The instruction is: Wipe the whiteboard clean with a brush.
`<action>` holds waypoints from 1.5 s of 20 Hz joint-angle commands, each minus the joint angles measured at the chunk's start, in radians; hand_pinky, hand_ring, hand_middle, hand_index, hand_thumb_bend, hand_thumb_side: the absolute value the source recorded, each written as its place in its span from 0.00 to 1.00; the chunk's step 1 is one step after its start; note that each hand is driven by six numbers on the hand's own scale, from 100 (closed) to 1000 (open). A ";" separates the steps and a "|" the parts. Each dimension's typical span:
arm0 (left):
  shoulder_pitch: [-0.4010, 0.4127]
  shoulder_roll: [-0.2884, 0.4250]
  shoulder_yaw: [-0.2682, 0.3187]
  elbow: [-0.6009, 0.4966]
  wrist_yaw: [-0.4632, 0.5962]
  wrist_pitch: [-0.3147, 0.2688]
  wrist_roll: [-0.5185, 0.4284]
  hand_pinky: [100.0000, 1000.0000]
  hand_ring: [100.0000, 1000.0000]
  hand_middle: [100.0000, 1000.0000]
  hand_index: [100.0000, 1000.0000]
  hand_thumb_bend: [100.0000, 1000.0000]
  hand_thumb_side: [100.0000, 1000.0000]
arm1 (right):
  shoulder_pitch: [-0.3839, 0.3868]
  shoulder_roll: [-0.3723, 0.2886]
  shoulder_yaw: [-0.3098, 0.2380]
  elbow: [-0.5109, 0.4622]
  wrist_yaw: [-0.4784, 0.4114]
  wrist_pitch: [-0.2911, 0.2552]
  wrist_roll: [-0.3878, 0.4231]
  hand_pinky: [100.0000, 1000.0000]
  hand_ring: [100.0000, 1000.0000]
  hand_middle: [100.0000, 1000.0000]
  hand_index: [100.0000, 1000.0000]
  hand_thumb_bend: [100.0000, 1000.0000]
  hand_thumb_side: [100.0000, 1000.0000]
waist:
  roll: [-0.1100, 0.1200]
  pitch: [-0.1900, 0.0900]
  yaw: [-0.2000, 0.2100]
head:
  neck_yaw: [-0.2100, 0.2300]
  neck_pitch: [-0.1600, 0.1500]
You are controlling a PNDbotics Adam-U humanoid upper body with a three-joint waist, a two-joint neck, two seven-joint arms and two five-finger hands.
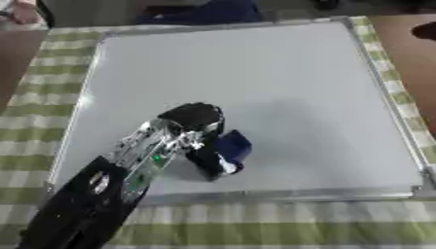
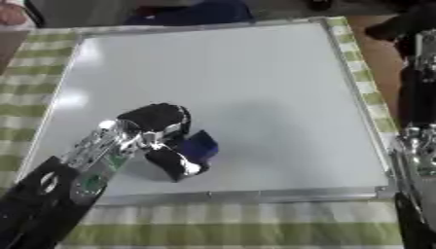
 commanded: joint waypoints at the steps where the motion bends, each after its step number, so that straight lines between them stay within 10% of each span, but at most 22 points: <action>1: -0.006 0.000 -0.012 0.003 0.009 -0.008 -0.001 0.45 0.59 0.45 0.00 0.36 0.43 | -0.011 -0.006 0.001 -0.020 -0.002 -0.001 0.003 0.66 0.57 0.43 0.44 0.00 0.91 | -0.007 -0.011 -0.002 | 0.001 -0.008; 30: -0.005 0.079 0.016 -0.071 0.073 0.003 -0.045 0.39 0.52 0.33 0.00 0.12 0.39 | -0.010 -0.017 -0.004 -0.020 -0.008 -0.011 -0.007 0.66 0.58 0.44 0.44 0.00 0.91 | -0.007 -0.016 0.004 | 0.002 0.000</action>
